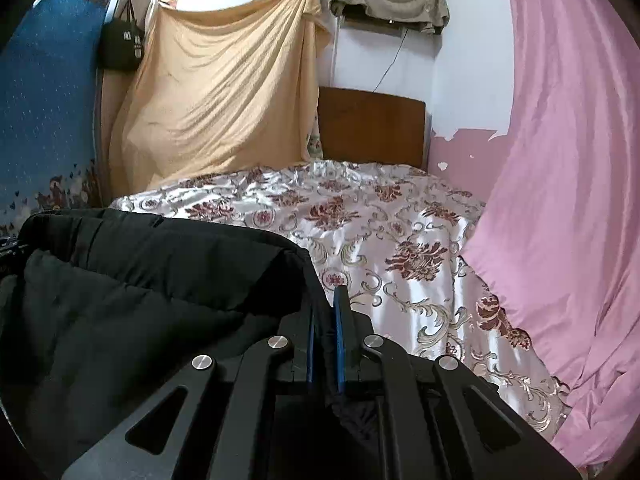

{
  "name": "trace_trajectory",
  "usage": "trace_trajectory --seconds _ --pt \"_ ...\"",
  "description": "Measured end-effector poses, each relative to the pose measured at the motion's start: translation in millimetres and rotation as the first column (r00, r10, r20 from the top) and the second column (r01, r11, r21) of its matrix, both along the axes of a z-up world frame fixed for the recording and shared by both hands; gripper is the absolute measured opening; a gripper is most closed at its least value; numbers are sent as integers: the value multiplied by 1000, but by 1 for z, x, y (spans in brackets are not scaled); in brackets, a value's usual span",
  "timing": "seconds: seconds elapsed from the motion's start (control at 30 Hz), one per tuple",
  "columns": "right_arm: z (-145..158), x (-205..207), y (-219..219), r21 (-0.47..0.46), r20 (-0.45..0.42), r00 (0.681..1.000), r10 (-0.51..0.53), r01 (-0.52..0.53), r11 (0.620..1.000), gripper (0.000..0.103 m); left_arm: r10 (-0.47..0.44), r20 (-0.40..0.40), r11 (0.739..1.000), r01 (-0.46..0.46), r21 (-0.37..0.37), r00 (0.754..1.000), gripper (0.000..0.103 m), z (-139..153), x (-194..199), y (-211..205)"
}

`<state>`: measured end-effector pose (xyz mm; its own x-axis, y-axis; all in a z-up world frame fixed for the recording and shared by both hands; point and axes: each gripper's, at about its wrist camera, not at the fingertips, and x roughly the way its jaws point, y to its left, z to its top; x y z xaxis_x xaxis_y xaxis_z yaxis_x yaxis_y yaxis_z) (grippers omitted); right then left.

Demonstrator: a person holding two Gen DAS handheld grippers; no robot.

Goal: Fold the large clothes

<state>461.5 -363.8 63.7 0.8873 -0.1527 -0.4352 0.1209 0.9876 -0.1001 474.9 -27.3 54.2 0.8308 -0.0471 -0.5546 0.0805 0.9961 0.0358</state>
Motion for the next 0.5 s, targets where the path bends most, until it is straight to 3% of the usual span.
trace_trajectory --seconds 0.5 --pt "-31 18 3 -8 -80 997 -1 0 1000 7 20 -146 995 -35 -98 989 7 -33 30 9"
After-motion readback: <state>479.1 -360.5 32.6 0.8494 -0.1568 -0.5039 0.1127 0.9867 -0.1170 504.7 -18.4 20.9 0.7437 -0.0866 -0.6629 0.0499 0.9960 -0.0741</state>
